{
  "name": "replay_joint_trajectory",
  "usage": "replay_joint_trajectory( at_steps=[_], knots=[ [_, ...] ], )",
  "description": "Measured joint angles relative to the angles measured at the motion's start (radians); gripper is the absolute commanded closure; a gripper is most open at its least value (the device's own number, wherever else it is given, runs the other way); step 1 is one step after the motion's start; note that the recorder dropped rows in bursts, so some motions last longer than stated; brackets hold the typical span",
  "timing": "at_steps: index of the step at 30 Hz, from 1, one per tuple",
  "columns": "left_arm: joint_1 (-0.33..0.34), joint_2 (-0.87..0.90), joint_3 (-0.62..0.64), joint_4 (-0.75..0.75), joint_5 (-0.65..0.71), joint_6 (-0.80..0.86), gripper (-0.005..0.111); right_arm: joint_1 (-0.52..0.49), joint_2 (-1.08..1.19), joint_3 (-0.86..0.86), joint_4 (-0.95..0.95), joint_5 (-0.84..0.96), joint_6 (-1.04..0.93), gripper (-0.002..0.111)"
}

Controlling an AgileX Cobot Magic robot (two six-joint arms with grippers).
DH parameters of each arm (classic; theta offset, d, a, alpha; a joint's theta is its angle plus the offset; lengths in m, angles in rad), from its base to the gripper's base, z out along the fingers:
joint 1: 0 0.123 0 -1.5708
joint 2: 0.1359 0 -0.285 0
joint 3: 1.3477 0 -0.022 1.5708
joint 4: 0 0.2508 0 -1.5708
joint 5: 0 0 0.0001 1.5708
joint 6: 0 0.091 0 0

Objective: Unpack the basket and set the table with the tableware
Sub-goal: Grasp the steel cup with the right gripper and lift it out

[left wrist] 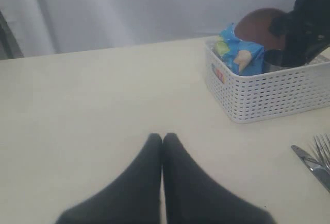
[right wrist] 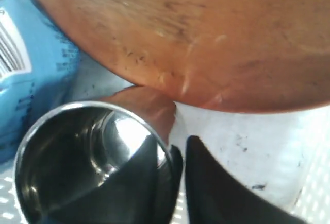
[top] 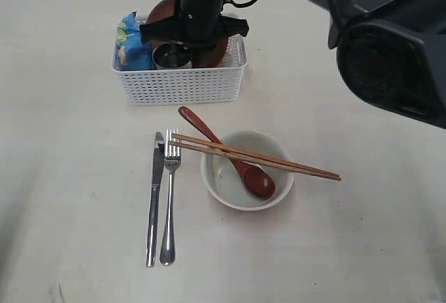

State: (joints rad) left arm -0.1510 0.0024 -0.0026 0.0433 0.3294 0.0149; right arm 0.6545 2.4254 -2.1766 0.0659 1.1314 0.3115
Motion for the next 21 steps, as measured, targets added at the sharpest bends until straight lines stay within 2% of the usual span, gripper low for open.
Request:
replay_joint_trajectory(
  at_steps=[14,21],
  knots=[
    [0.000,0.000,0.000,0.000,0.000,0.000,0.106,0.002,-0.052,-0.004,-0.066,-0.002,-0.011,0.109],
    [0.000,0.000,0.000,0.000,0.000,0.000,0.106,-0.055,-0.115,-0.150,-0.116,0.079,-0.032,0.109]
  ],
)
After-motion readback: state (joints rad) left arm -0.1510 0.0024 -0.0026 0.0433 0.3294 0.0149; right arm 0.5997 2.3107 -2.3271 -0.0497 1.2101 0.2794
